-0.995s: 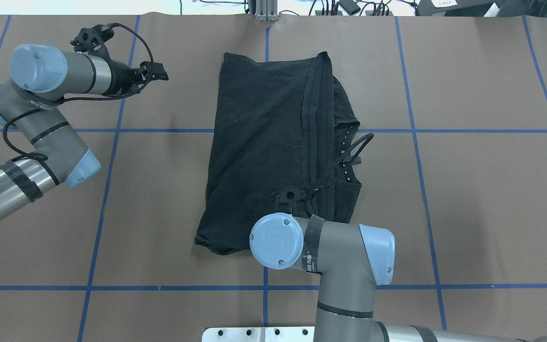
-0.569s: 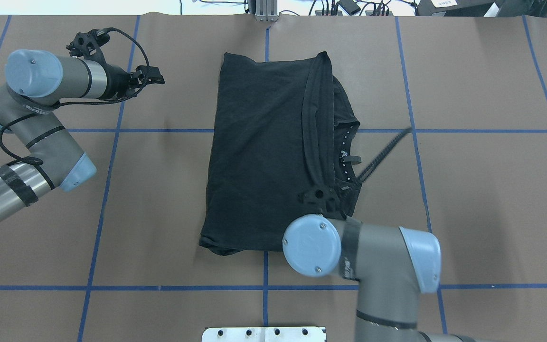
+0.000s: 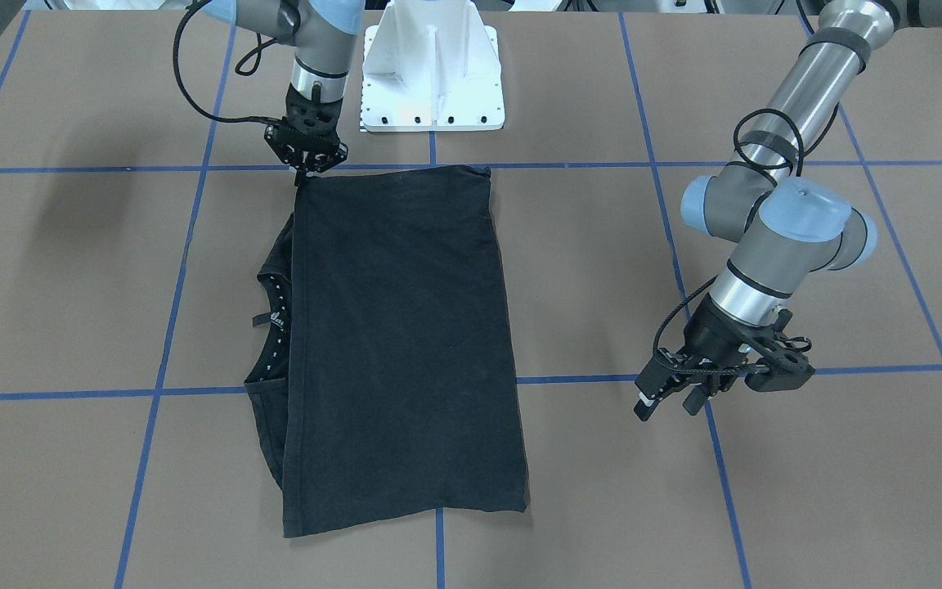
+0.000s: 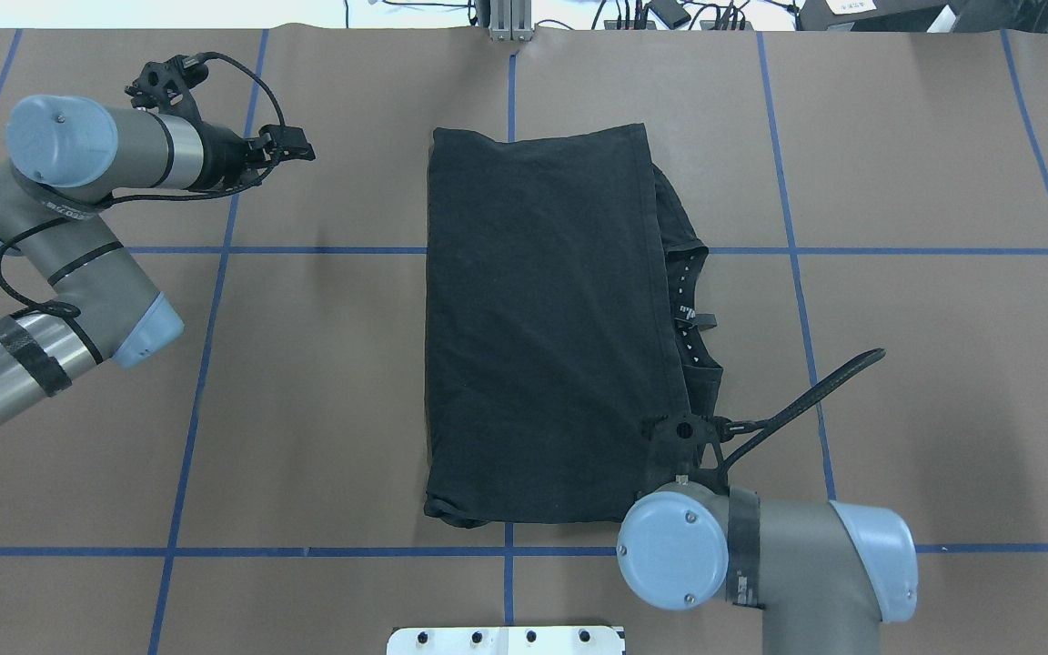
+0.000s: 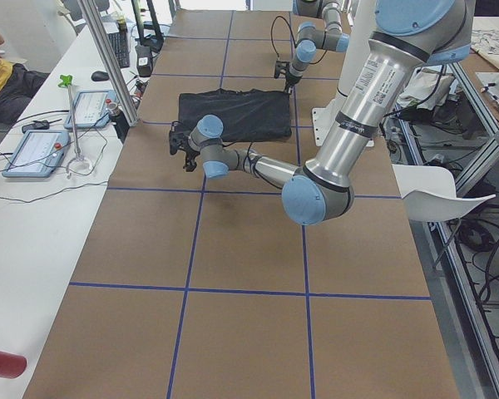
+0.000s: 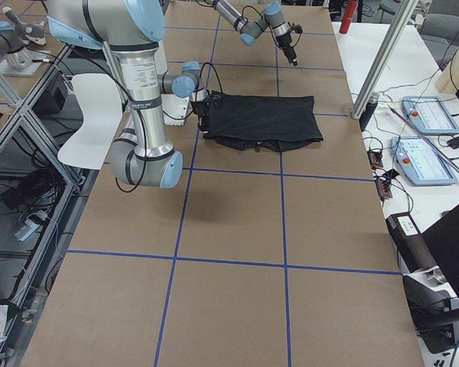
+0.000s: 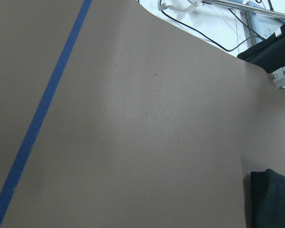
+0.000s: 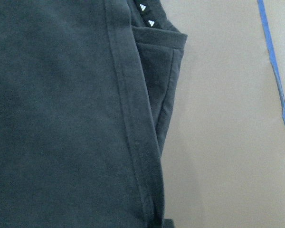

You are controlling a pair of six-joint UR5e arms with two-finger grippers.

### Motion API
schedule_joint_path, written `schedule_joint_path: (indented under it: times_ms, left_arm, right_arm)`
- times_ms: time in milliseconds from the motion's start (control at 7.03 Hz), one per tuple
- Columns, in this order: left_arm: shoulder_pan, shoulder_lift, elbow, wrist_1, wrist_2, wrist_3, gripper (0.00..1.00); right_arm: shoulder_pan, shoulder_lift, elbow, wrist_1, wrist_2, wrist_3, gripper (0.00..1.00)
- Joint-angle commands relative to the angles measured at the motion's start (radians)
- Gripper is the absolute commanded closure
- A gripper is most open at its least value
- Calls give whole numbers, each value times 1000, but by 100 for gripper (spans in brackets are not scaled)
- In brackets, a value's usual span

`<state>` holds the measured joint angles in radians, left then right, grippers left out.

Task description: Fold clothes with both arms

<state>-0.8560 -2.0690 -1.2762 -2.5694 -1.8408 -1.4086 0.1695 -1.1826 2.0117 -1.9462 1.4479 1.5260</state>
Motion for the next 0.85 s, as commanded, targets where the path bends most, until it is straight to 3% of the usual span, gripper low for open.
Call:
schedule_joint_path:
  times_ms: [0, 284, 569, 711]
  left_arm:
    - [2, 1, 0, 0, 0, -3, 3]
    - [3, 1, 0, 0, 2, -3, 3]
    - [5, 0, 1, 0, 8, -3, 3]
    - [5, 0, 1, 0, 8, -3, 3]
  right_arm:
    - [54, 4, 1, 6, 35, -27, 0]
    - [55, 15, 1, 50, 32, 155, 0]
    - [67, 2, -55, 330, 19, 471, 0]
    - [76, 0, -77, 360, 11, 634, 1]
